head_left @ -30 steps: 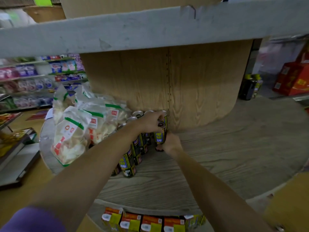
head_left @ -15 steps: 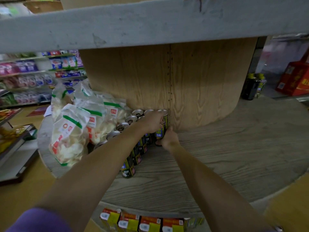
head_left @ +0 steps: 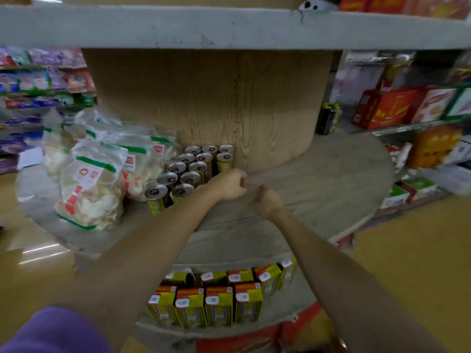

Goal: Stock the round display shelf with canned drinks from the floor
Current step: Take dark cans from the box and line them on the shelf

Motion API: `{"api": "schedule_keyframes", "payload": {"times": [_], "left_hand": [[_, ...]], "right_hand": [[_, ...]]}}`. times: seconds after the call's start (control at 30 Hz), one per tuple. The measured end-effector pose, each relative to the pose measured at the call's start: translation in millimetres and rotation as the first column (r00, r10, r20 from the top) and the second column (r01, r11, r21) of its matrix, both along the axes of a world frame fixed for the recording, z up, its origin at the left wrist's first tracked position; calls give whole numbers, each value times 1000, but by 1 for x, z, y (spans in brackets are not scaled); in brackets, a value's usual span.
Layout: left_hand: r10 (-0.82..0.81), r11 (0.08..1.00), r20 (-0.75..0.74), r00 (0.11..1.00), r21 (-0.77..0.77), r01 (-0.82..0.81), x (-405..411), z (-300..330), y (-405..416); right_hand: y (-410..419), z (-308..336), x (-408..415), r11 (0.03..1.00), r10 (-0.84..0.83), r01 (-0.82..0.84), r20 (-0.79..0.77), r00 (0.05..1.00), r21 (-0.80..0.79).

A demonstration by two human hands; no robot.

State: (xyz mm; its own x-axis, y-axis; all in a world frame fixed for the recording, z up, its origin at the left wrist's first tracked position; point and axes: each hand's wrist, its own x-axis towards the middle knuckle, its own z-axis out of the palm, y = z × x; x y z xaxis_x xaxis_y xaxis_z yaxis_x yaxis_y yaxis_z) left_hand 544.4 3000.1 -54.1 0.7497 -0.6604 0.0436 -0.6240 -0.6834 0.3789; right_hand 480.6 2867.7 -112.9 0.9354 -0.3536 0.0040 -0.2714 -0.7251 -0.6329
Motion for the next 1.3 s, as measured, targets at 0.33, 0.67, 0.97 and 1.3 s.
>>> {"api": "schedule_keyframes", "payload": {"times": [0.33,0.67,0.97,1.3], "left_hand": [[-227,972,-181,957,-98,212,-117,-65,-41],[-334,938,-287,898,-2,348,-191,-142,-91],[-291,929,-389,874,102,355,-236,-209,-174],[16,968,-506,862,224,113,-265,-320,-267]], "right_hand": [[-43,-26,-158,953,-163,180,-88,983,242],[-75,-64,-256,949,-257,289,-222,941,127],[-155,-139,-301,977,-208,215,-344,916,-20],[-282,-257,-333,951,-136,255,-505,852,173]]}}
